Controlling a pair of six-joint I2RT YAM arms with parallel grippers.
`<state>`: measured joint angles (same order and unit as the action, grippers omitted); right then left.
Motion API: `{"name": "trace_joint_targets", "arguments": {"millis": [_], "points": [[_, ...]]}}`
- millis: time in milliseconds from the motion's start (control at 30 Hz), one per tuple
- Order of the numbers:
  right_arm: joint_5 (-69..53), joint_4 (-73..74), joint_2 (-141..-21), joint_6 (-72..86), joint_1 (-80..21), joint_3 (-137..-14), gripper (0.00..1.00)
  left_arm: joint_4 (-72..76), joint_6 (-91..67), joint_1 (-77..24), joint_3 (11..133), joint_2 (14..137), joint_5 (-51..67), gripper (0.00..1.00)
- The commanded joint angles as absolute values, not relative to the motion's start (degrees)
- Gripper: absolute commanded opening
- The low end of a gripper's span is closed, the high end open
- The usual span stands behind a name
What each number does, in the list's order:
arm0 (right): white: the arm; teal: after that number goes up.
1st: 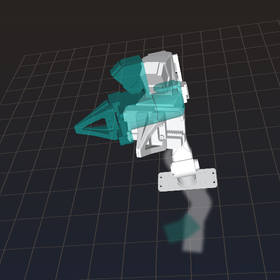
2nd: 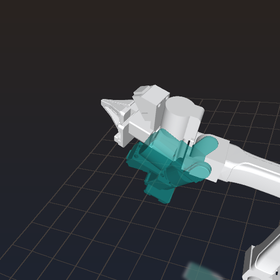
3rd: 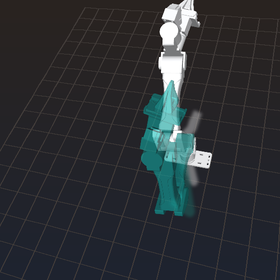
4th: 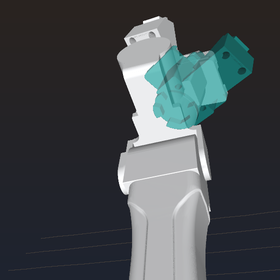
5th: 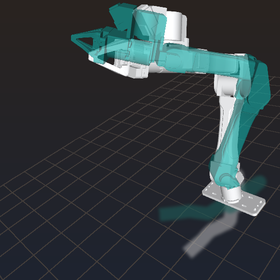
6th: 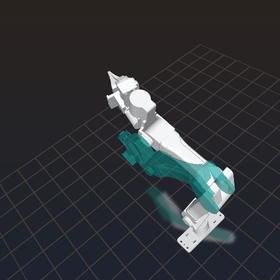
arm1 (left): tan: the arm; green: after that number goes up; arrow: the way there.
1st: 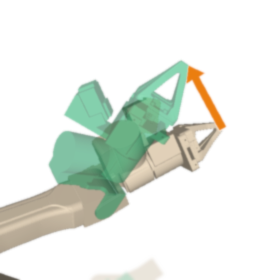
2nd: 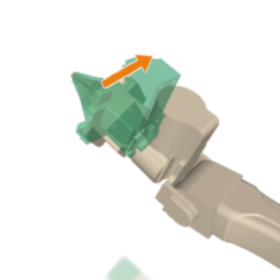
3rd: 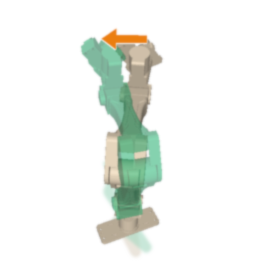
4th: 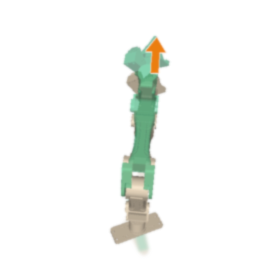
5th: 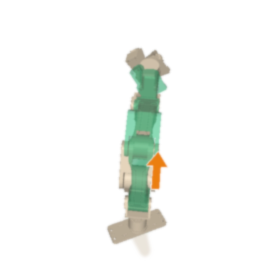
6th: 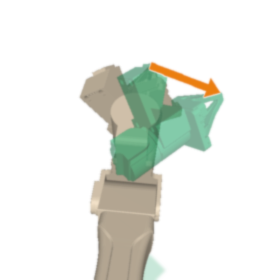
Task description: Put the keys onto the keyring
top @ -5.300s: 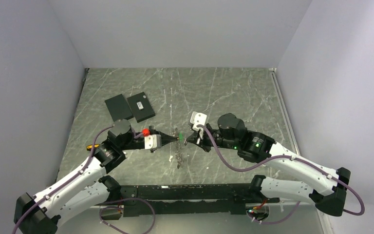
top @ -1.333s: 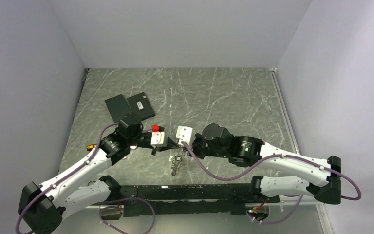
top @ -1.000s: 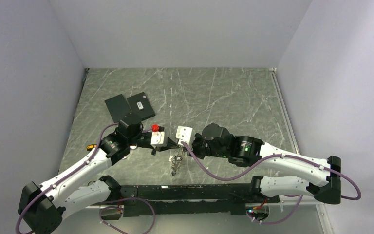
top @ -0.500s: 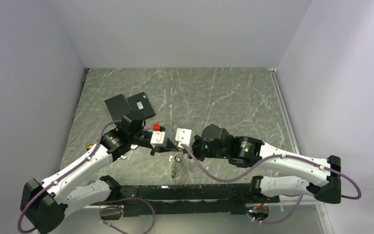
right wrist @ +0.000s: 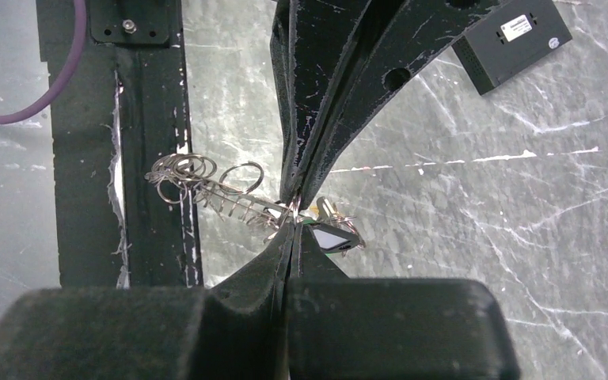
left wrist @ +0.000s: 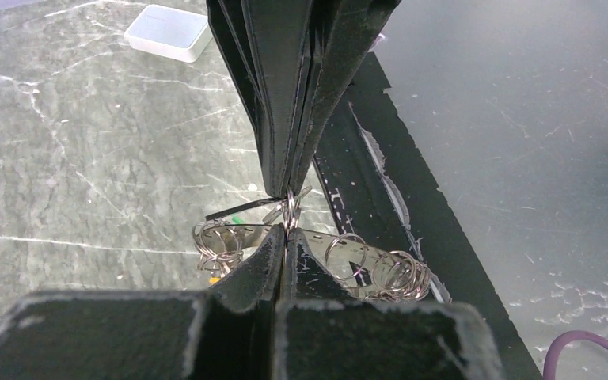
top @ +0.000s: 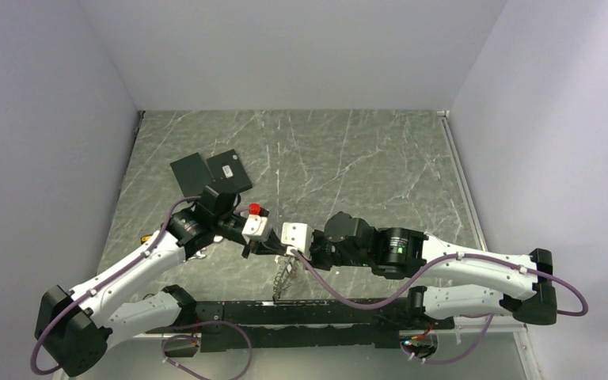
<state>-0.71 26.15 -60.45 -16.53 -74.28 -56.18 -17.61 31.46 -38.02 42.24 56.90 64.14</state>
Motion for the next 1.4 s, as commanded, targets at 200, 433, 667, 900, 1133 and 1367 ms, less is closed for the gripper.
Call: {"name": "trace_joint_targets", "arguments": {"millis": [200, 433, 667, 900, 1133, 1367], "points": [[1.84, 22.98, -60.23, -16.94, -75.50, -56.85, 0.02, -14.91, 32.61, -38.23, 45.52, 56.99, 68.99, 0.00], [3.67, 20.92, -60.45, -16.03, -75.50, -56.02, 0.15, -15.80, 32.76, -38.22, 45.92, 57.54, 70.54, 0.00], [4.41, 21.44, -61.61, -15.56, -75.50, -56.94, 0.22, -15.89, 32.76, -38.23, 45.96, 58.07, 70.99, 0.00], [7.30, 21.53, -61.86, -15.56, -75.50, -57.39, 0.32, -15.82, 32.71, -38.28, 45.97, 57.93, 71.28, 0.00], [11.25, 21.60, -61.66, -16.17, -75.50, -57.15, 0.43, -15.71, 32.60, -38.31, 45.97, 58.09, 72.20, 0.00], [12.78, 22.01, -61.35, -16.78, -75.50, -57.80, 0.43, -15.55, 32.35, -38.32, 45.80, 57.83, 72.69, 0.00]]}}
